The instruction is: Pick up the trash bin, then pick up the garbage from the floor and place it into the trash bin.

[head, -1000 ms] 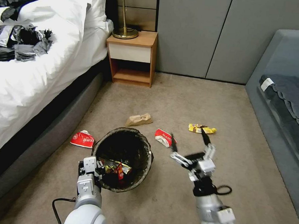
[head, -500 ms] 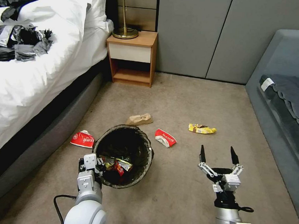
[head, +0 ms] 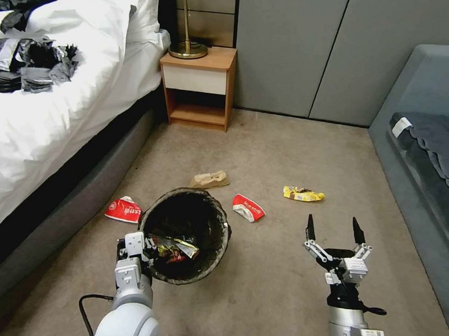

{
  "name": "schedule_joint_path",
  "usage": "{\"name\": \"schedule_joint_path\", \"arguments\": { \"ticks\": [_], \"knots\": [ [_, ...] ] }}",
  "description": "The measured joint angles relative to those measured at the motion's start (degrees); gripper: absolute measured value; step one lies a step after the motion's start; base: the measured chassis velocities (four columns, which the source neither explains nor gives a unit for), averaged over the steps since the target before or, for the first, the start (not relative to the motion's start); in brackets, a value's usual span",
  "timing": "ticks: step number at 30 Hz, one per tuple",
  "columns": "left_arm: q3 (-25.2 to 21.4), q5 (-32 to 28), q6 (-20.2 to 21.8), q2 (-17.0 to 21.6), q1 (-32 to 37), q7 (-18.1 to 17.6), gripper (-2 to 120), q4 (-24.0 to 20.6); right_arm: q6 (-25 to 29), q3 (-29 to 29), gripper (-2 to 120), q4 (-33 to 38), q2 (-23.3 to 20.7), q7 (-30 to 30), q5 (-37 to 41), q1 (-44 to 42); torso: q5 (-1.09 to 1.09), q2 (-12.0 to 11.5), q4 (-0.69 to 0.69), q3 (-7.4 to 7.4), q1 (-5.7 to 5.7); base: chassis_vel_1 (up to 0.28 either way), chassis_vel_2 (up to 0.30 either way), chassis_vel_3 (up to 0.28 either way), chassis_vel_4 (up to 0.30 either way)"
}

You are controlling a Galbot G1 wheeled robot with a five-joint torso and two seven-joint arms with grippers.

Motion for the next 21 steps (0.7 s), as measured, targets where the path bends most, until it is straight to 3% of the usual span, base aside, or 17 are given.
{"name": "schedule_joint_path", "arguments": {
  "ticks": [21],
  "knots": [
    [0.25, 0.22, -0.07, -0.15, -0.31, 0.03, 0, 0.26, -0.48, 1.17, 100, 0.19, -0.04, -0.49, 0.85, 1.01, 0.00, 0.00, 0.01, 0.01, 0.01, -0.208, 0.211, 0.207, -0.214]
  ]
}}
